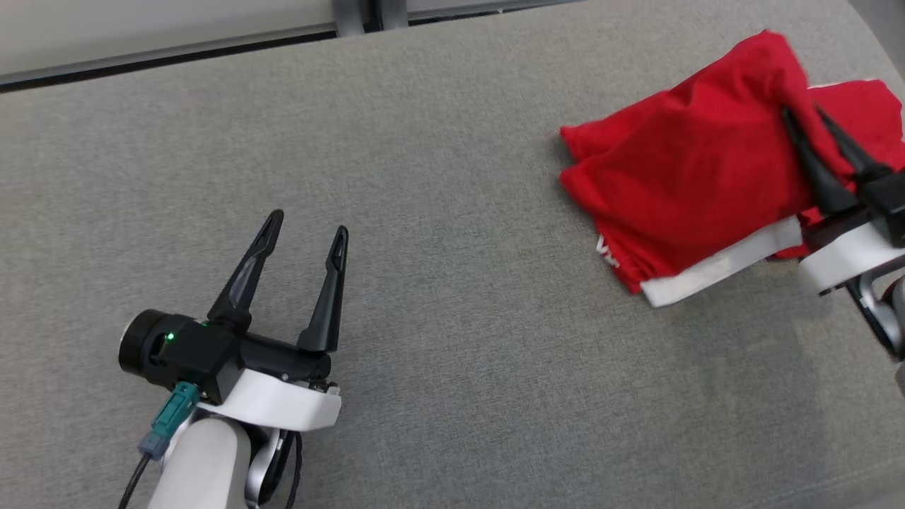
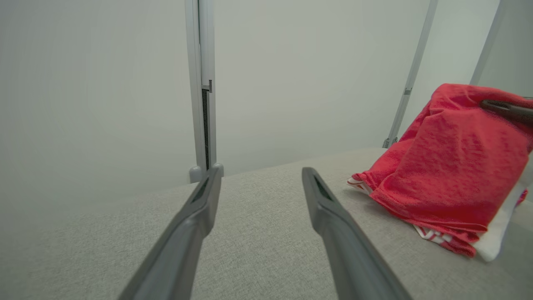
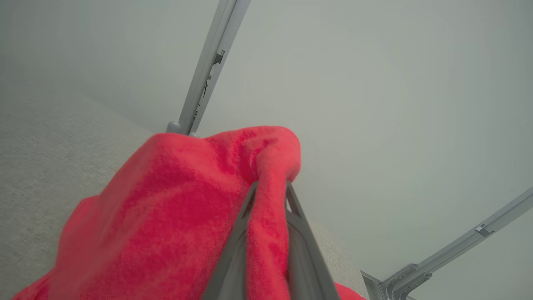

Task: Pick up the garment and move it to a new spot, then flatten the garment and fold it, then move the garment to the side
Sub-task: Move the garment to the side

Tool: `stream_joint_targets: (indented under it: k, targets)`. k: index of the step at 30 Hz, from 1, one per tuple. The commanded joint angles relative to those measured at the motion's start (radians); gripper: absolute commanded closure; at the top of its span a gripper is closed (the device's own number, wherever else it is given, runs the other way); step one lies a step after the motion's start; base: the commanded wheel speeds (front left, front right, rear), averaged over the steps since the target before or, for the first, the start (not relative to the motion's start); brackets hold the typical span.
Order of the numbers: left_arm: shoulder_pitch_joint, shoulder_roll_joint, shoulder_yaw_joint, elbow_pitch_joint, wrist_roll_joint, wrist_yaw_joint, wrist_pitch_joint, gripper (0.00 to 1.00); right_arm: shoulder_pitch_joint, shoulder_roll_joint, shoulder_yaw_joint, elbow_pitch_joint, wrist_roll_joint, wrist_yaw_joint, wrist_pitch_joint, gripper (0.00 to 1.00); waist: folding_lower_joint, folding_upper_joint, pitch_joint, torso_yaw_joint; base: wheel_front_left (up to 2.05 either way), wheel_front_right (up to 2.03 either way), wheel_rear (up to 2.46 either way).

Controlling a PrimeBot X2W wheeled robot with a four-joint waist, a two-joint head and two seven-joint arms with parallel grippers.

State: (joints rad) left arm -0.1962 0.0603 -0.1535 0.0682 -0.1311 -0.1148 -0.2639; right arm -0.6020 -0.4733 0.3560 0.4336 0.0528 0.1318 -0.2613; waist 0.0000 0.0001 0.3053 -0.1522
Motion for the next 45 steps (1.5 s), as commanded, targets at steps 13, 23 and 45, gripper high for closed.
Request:
stream_joint_targets:
  k: [13,23,45]
  targets:
    - [-0.122,0.075,-0.027,-0.012,0.017,-0.015,0.000,0.00,-0.165,-0.112,-0.166,0.195,-0.053,-0.002,-0.003,1.00,0.0000,-0.0001,0.218,-0.127,0.00,0.00,0.00]
    - [-0.127,0.093,-0.039,-0.003,0.007,-0.016,0.001,0.00,-0.226,-0.073,-0.282,0.357,-0.127,-0.002,0.015,1.00,0.0000,-0.0001,0.262,-0.093,0.00,0.00,0.00]
    - [-0.081,0.019,-0.030,0.026,-0.026,-0.016,0.000,0.00,-0.220,0.085,-0.381,0.398,-0.100,-0.002,-0.005,0.00,0.0000,-0.0001,0.078,0.006,0.00,0.00,0.00]
